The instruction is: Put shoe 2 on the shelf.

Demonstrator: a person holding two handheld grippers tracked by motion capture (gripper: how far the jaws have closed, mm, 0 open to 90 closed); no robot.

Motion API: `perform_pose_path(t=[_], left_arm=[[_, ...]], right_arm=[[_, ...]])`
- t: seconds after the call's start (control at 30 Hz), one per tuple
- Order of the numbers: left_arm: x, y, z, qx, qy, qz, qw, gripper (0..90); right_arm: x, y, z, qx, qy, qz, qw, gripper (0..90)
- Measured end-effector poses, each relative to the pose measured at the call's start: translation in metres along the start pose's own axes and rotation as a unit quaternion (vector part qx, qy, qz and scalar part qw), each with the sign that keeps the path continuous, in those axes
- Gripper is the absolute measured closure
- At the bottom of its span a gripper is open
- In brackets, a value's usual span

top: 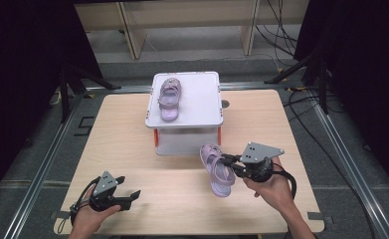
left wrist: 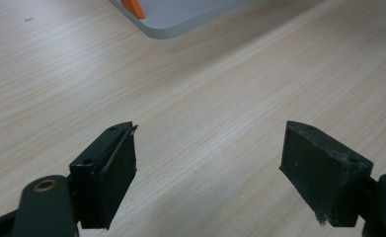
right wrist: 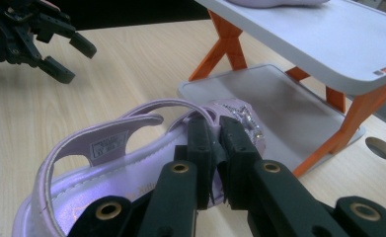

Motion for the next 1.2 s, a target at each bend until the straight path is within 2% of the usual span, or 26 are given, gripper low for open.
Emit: perform_pose_path(t=[0.03, 0.27, 0.3, 0.33, 0.37, 0.4, 0.43, 0.47, 0.53, 0.63, 0.67, 0.7, 0.8, 0.83, 1.07, 1.2], left_arm=[[0.0, -0.001, 0.0, -0.01, -0.004, -0.001, 0.9999, 20.6], [0.0, -0.001, 0.0, -0.006, -0.004, -0.001, 1.0, 20.6], [0.001, 0.002, 0.001, 0.008, -0.011, -0.003, 0.9999, 20.6], [-0.001, -0.001, 0.0, -0.01, -0.001, 0.007, 0.9999, 20.6], [-0.001, -0.001, 0.0, -0.011, -0.001, 0.007, 0.9999, 20.6], [-0.001, -0.002, 0.0, -0.021, -0.005, 0.002, 0.9998, 20.6], [-0.001, -0.001, 0.0, -0.014, -0.003, 0.003, 0.9999, 20.6], [0.001, 0.001, 0.001, 0.006, -0.01, -0.003, 0.9999, 20.6], [0.0, -0.001, 0.0, -0.009, -0.003, 0.0, 1.0, 20.6], [0.0, -0.001, 0.0, -0.011, -0.006, 0.0, 0.9999, 20.6], [0.0, -0.001, 0.0, -0.014, -0.008, -0.001, 0.9999, 20.5], [0.0, -0.001, 0.0, -0.015, -0.007, 0.0, 0.9999, 20.6], [0.0, -0.001, 0.0, -0.014, -0.006, -0.001, 0.9999, 20.6], [0.0, -0.001, 0.0, -0.006, -0.001, 0.0, 1.0, 20.6], [0.001, -0.001, 0.0, -0.015, -0.007, -0.002, 0.9999, 20.5], [0.0, -0.001, 0.0, -0.016, -0.007, -0.001, 0.9999, 20.5]], right_arm=[[0.001, 0.001, 0.001, 0.004, -0.002, -0.001, 1.0, 84.5], [-0.002, -0.002, 0.015, 0.004, -0.011, 0.009, 0.9999, 84.6], [-0.002, -0.002, 0.017, -0.001, -0.017, 0.006, 0.9998, 84.6], [-0.004, -0.003, 0.02, -0.003, -0.019, 0.006, 0.9998, 84.6], [-0.005, -0.004, 0.023, 0.001, -0.021, 0.007, 0.9997, 84.6], [-0.006, -0.005, 0.025, -0.006, -0.028, 0.005, 0.9996, 84.6], [-0.007, -0.006, 0.028, -0.003, -0.029, 0.003, 0.9996, 84.6], [-0.008, -0.006, 0.031, -0.003, -0.031, 0.001, 0.9995, 84.6], [-0.008, -0.009, 0.037, -0.012, -0.037, -0.001, 0.9992, 84.6], [-0.008, -0.01, 0.043, -0.012, -0.043, 0.003, 0.999, 84.6], [-0.008, -0.011, 0.046, -0.021, -0.043, 0.004, 0.9989, 84.6], [-0.008, -0.01, 0.048, -0.014, -0.043, 0.004, 0.999, 84.6], [-0.007, -0.011, 0.055, -0.018, -0.052, 0.006, 0.9985, 84.7], [-0.006, -0.012, 0.057, -0.02, -0.055, 0.012, 0.9982, 84.7], [-0.002, -0.019, 0.076, -0.015, -0.072, 0.018, 0.9972, 84.7], [0.003, -0.028, 0.087, -0.026, -0.074, 0.002, 0.9969, 84.7]])
Point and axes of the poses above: each handheld gripper's, and its own axes: x roughly forward along the jaws, z roughly out of its top, y roughly to its left, the point moved 1 cm from there along x, roughly forward along the jaws, and after that the axes turned 12 degrees about -y, right-handed, at the moved point
